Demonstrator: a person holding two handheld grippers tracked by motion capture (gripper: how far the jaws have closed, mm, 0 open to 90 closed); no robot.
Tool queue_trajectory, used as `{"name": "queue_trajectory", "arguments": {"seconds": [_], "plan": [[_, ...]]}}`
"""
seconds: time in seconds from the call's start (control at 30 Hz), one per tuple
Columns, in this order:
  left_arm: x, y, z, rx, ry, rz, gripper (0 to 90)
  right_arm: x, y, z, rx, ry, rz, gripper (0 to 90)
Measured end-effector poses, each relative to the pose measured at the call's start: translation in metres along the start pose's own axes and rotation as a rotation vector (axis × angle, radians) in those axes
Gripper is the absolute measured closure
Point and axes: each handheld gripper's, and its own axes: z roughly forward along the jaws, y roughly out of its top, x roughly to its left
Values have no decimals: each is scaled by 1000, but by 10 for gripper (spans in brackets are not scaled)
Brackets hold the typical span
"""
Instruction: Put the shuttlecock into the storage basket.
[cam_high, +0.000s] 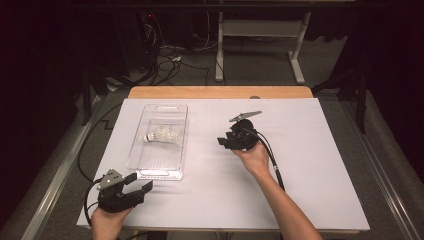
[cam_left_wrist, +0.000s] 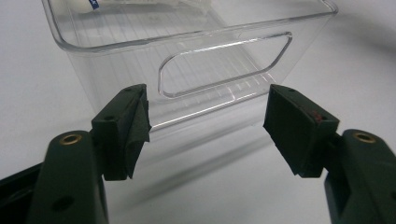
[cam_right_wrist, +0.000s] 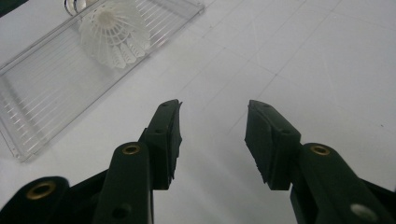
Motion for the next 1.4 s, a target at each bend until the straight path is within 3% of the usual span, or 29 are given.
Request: {"name": "queue_trajectory", "arguments": {"seconds": [1.4], "plan": [[1,0,-1,-7,4,-6,319,-22,-34,-22,-27,-37,50,535]]}}
